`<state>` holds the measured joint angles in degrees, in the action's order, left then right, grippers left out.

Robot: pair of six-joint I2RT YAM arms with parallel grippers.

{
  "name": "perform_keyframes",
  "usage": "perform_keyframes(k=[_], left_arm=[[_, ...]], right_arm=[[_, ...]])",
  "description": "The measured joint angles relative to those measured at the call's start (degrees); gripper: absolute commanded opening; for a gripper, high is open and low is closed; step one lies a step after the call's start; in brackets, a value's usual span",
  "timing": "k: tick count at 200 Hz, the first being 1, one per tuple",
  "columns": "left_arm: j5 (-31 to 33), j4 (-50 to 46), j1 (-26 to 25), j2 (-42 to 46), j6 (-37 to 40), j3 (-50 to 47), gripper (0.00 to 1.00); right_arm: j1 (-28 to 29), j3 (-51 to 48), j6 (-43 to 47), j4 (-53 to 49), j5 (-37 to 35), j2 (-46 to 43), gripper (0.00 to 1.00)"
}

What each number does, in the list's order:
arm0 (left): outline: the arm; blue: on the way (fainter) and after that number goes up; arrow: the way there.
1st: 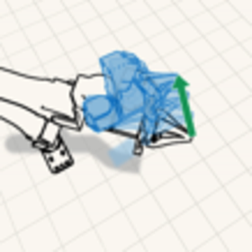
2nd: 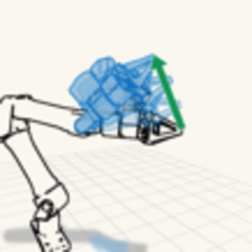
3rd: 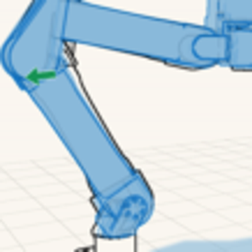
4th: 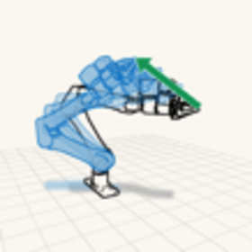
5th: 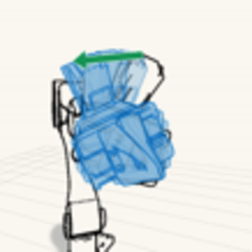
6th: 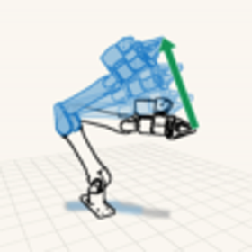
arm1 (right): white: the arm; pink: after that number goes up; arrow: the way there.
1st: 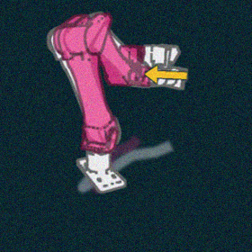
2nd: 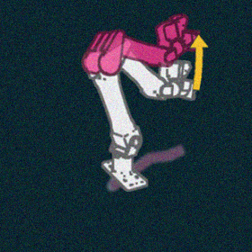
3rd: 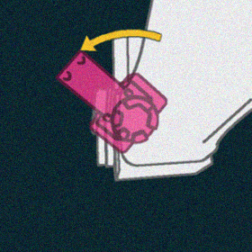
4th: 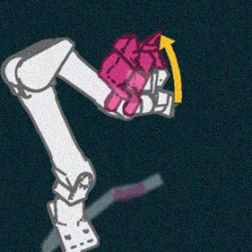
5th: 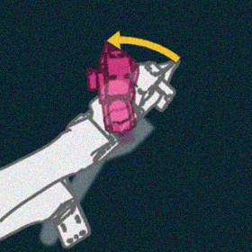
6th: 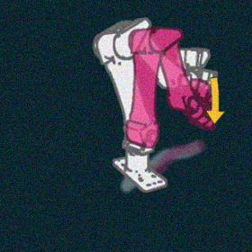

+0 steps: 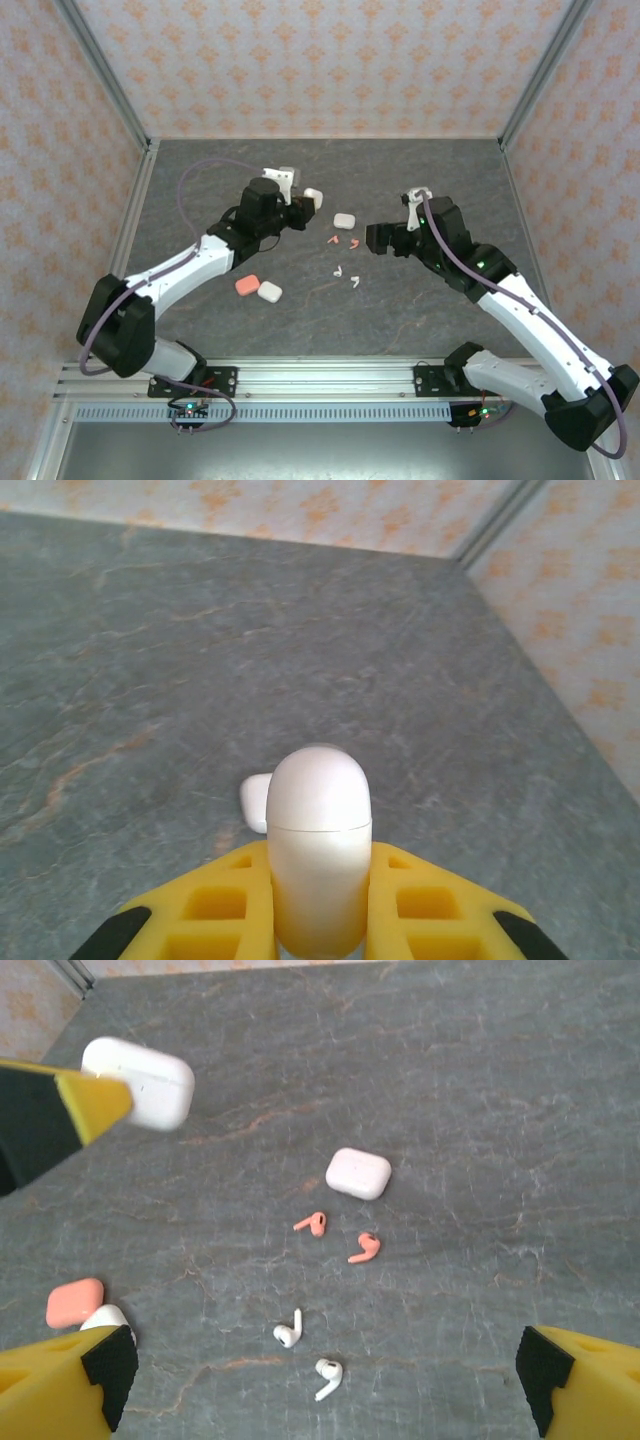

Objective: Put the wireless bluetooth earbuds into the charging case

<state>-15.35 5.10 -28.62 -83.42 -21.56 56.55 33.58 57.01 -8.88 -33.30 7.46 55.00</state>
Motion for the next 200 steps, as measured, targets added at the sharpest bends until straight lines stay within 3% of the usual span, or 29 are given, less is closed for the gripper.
perform_keyframes(k=[45, 148, 200], left_arm=[[-0.3, -2.7, 2.4, -9.3, -1.0, 5.4, 0.0], [-5.6, -2.8, 2.9, -28.2, -5.9, 12.8, 0.0], [-6.7, -2.7, 3.6, -30.8, -7.0, 13.9, 0.22]], right_arm=[[0.0, -1.6, -0.8, -0.2, 0.0, 0.0, 0.99], [0.0, -1.6, -0.7, -0.3, 0.5, 2.0, 0.99], [0.0, -1.6, -0.7, -0.3, 0.7, 2.6, 0.99]])
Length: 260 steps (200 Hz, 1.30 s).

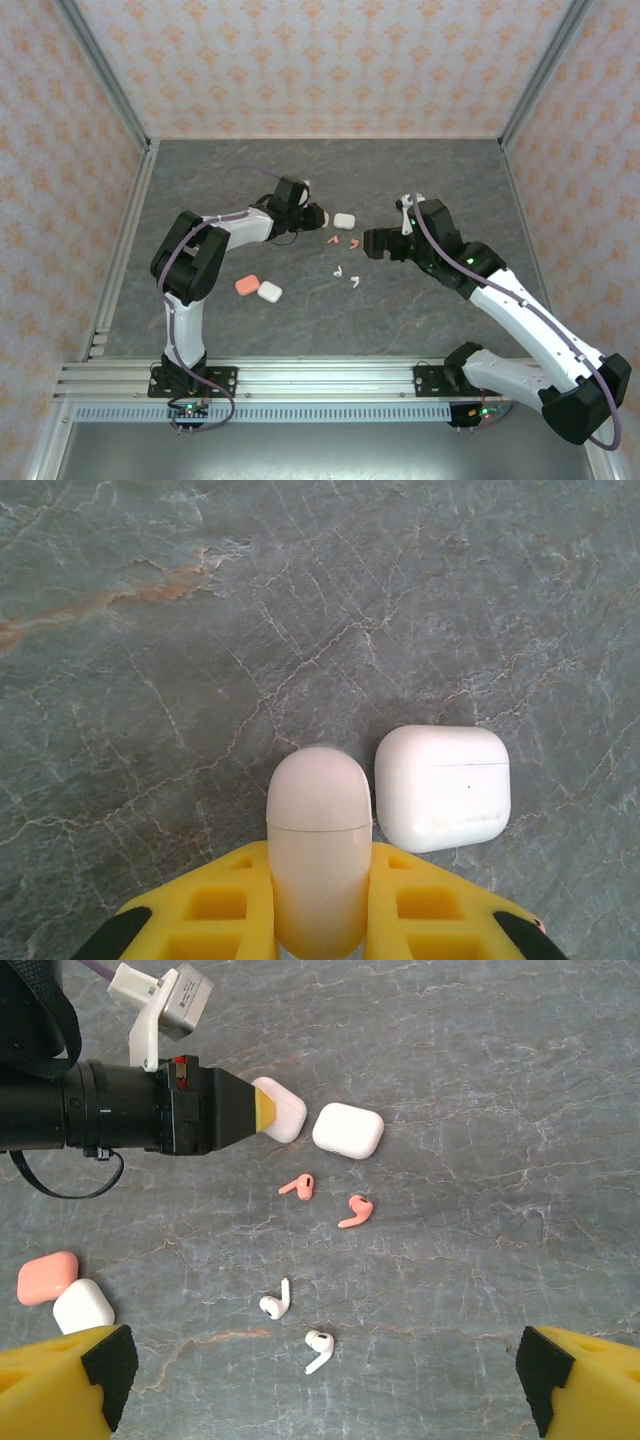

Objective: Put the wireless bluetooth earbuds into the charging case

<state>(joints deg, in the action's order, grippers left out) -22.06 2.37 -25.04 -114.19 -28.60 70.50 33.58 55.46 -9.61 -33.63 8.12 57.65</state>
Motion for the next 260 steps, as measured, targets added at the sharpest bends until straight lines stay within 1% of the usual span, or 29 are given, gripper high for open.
perform_keyframes(k=[27, 59, 107, 156, 178, 211, 232, 260], left_arm=[[-0.1, 0.0, 0.3, -0.2, -0.2, 0.0, 0.35], [0.0, 0.0, 0.8, -0.5, -0.3, 0.0, 0.45], [0.0, -0.1, 1.2, -0.5, -0.3, 0.0, 0.52], [0.6, -0.1, 1.6, 0.2, -0.1, -0.4, 0.56], [1.8, -0.6, 1.6, 4.5, 0.1, -2.8, 0.6], [4.0, -0.9, 1.8, 15.6, 0.5, -6.5, 0.68], [4.8, -0.9, 3.2, 21.7, 0.9, -8.9, 0.74], [4.7, -1.0, 8.0, 27.6, -0.1, -13.1, 0.79]], right_arm=[[0.0, 0.0, 0.0, 0.0, 0.3, 0.3, 0.99], [0.0, 0.0, 0.0, 0.0, 0.6, 0.4, 0.99], [0.0, 0.0, 0.2, 0.0, 0.7, 0.5, 0.99], [0.0, 0.0, 0.2, -0.3, 1.3, 0.5, 0.99], [0.0, 0.0, 0.2, -0.3, 2.3, 1.1, 0.99], [0.9, 0.0, 0.2, -0.5, 3.9, 3.3, 0.99], [4.3, 1.0, 0.2, -0.7, 5.0, 6.7, 0.99], [9.9, 4.0, 0.0, -0.3, 7.1, 13.5, 0.99]])
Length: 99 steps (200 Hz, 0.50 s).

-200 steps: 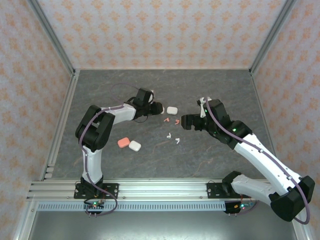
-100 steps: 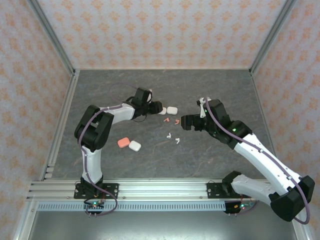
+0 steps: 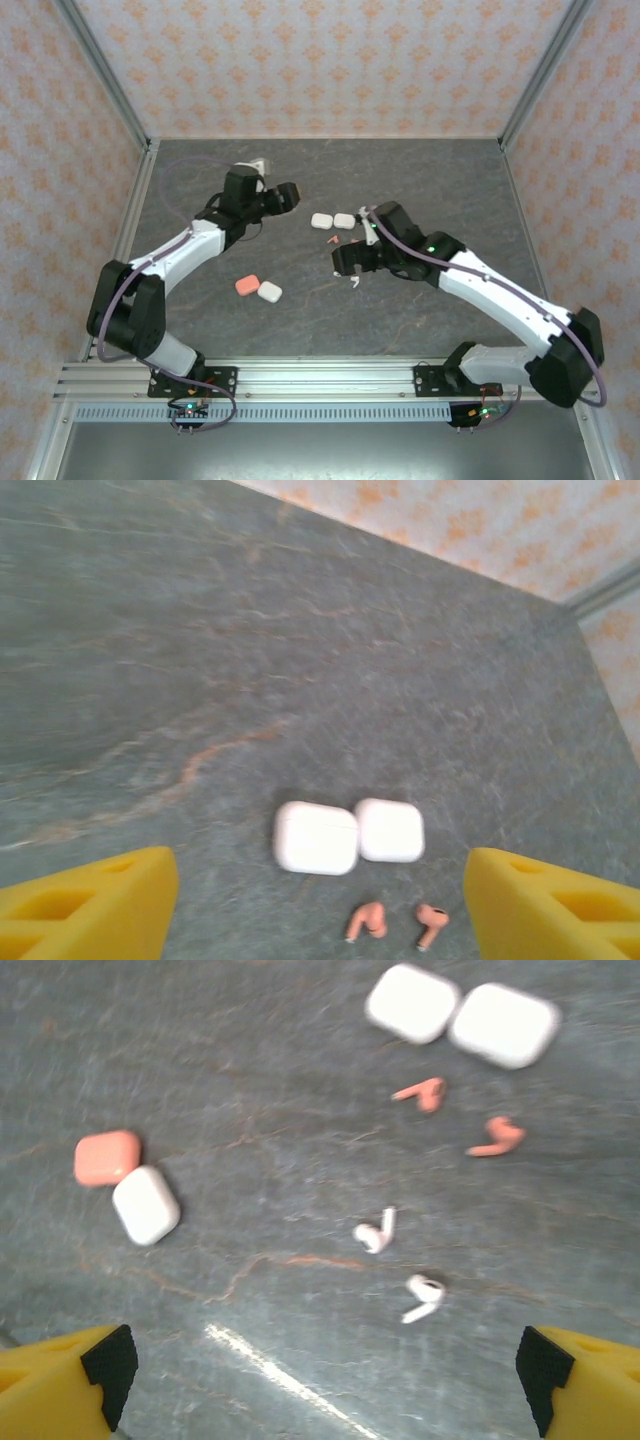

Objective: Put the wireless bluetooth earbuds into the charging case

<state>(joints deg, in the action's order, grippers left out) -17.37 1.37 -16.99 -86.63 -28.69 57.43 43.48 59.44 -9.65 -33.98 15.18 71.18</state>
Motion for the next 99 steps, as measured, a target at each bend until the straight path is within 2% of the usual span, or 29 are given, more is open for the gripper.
perform_keyframes(k=[43, 99], left_arm=[[-0.9, -3.7, 9.5, 6.2, -3.8, -6.4, 0.87], [-6.8, -5.7, 22.9, 11.4, -6.9, -11.8, 0.89]], right_arm=[[9.5, 8.8, 1.4, -0.8, -0.9, 13.7, 0.99], [18.3, 23.1, 5.2, -6.0, -5.6, 32.1, 0.99]])
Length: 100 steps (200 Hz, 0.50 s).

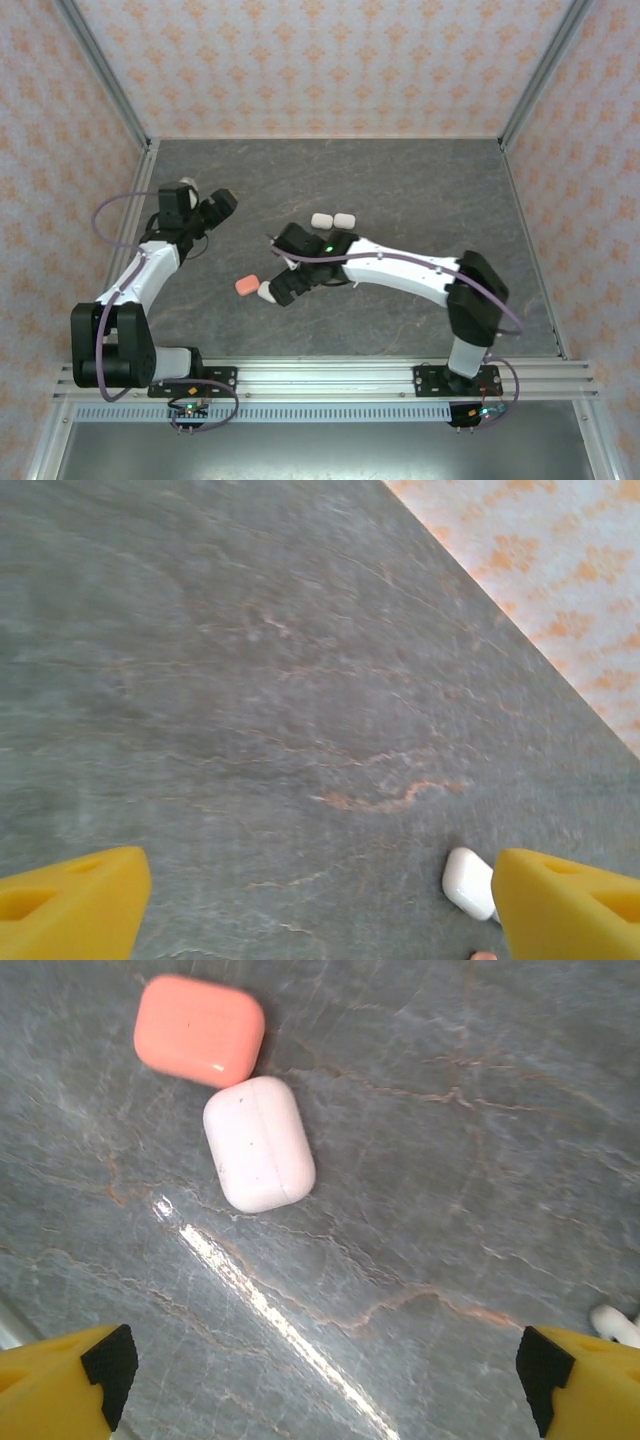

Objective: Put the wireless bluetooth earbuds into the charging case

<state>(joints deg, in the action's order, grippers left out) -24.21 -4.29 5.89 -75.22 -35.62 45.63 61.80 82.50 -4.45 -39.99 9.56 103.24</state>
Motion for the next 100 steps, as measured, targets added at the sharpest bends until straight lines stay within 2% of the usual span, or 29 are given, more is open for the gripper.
perform_keyframes(k=[40, 100], left_arm=[[-2.7, -1.4, 3.6, 1.7, -0.6, -2.1, 0.89], [-4.6, -1.8, 5.9, 2.9, -0.5, -4.1, 0.9]], right_arm=[[3.5, 8.1, 2.7, -4.3, -3.1, 10.4, 1.0], [4.5, 17.4, 5.0, -8.1, -6.8, 21.0, 0.91]])
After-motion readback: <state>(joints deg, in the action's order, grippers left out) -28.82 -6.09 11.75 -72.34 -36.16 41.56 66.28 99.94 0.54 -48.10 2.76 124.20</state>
